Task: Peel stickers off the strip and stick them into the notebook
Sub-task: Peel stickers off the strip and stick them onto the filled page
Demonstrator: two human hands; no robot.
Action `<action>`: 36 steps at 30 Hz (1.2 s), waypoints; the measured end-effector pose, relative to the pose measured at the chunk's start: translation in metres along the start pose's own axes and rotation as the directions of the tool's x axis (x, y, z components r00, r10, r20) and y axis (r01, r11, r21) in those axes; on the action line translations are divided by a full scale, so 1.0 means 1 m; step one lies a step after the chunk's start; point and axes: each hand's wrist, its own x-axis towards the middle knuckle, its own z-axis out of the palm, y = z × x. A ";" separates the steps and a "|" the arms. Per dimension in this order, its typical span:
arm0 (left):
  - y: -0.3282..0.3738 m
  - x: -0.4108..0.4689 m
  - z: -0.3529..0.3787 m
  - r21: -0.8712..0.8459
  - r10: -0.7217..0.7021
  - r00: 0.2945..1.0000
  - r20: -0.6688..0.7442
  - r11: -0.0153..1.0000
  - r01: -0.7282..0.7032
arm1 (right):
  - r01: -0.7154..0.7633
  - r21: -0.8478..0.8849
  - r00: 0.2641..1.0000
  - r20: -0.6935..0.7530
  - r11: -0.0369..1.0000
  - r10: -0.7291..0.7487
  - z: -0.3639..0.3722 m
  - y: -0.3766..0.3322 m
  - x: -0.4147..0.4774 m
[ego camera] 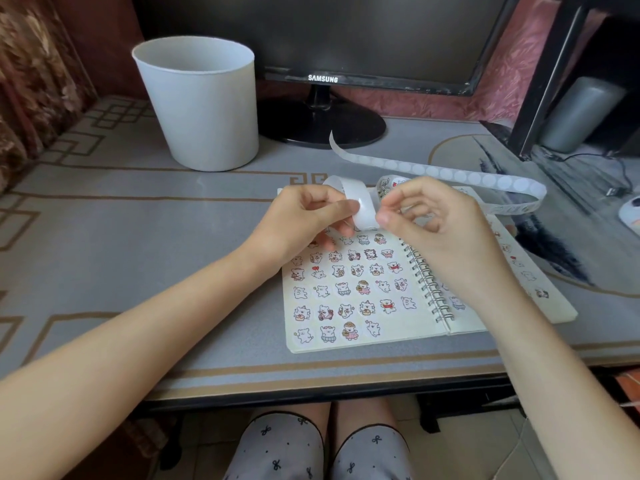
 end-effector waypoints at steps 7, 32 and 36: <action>-0.001 0.000 0.001 -0.015 0.022 1.000 0.002 1.000 -0.022 | 0.052 -0.072 0.998 -0.023 0.996 -0.054 0.009 0.013 0.003; -0.001 -0.001 0.000 0.011 0.116 0.992 0.056 0.993 -0.116 | 0.091 0.056 0.990 -0.110 0.994 -0.084 0.012 0.020 0.006; -0.001 -0.001 0.000 -0.001 0.103 0.992 0.073 0.995 -0.103 | 0.093 0.073 0.988 -0.128 0.993 -0.083 0.013 0.019 0.006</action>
